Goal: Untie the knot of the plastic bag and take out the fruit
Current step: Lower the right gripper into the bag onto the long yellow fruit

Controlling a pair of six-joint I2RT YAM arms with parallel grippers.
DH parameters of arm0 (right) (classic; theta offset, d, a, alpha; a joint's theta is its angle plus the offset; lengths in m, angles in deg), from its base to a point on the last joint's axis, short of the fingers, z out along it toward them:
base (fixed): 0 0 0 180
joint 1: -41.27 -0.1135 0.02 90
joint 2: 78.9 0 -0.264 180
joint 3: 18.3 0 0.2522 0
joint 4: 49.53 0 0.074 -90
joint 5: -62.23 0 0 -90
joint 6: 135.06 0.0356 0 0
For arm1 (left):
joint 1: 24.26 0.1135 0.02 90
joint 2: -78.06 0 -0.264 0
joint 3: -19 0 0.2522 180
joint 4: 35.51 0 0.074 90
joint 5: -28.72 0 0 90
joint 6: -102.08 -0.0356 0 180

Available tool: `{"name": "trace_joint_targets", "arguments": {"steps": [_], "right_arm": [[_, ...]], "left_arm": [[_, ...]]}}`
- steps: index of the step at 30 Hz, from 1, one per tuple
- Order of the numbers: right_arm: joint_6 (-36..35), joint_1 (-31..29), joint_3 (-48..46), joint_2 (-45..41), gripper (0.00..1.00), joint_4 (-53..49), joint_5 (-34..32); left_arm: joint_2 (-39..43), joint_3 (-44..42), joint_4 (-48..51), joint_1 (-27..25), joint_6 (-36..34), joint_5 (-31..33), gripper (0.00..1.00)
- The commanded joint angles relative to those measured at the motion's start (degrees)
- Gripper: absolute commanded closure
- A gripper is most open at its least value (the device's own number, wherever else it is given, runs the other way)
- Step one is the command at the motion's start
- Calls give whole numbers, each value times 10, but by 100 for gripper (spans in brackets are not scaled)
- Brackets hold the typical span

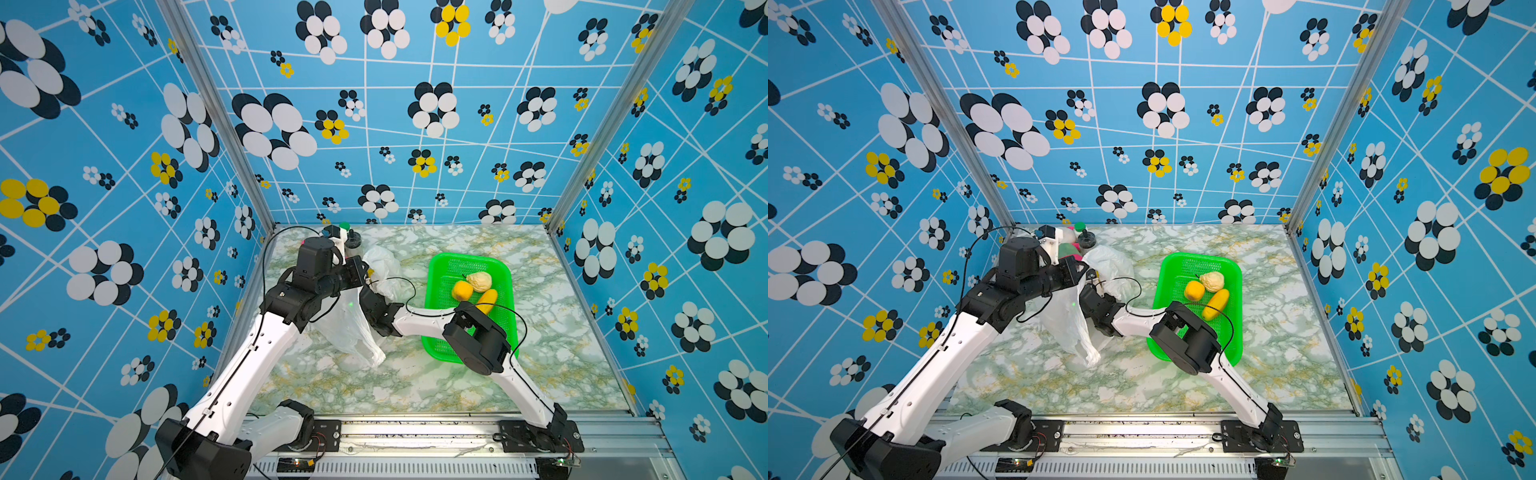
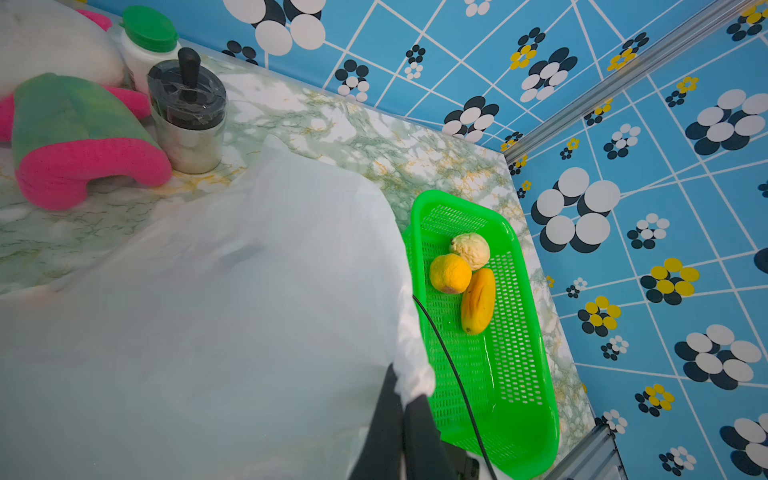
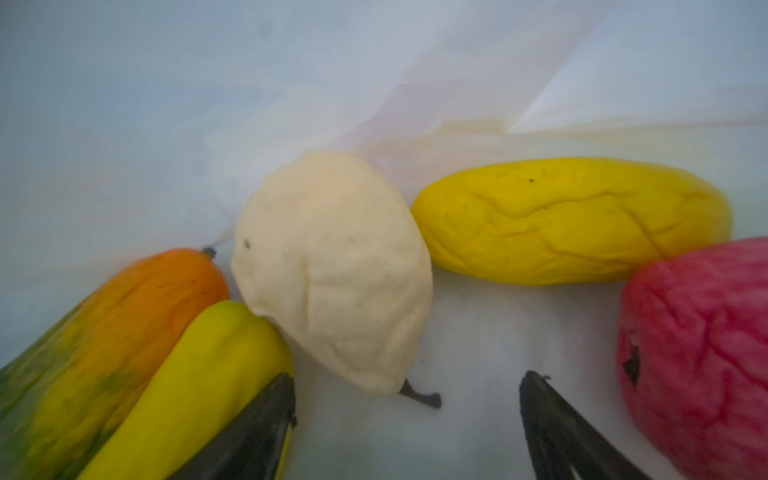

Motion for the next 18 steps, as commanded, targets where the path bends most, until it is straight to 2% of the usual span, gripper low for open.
{"name": "trace_joint_targets", "arguments": {"steps": [1,2,4,8,12,15,18], "right_arm": [[-7,4,49,41,14,-24,22],[-3,7,62,52,16,-36,22],[3,12,78,65,27,-44,32],[-10,15,108,86,63,-57,45],[-13,13,90,73,87,-52,45],[-14,13,28,30,100,-16,32],[-13,9,-72,-41,100,39,1]], "left_arm": [[-2,6,-18,3,-6,-18,100],[-3,5,-18,4,-6,-19,100],[0,3,-21,3,-7,-21,100],[4,-2,-22,3,-8,-19,100],[6,0,-17,4,-11,-10,100],[7,-2,-12,4,-15,4,100],[9,-7,-13,7,-29,17,100]]}}
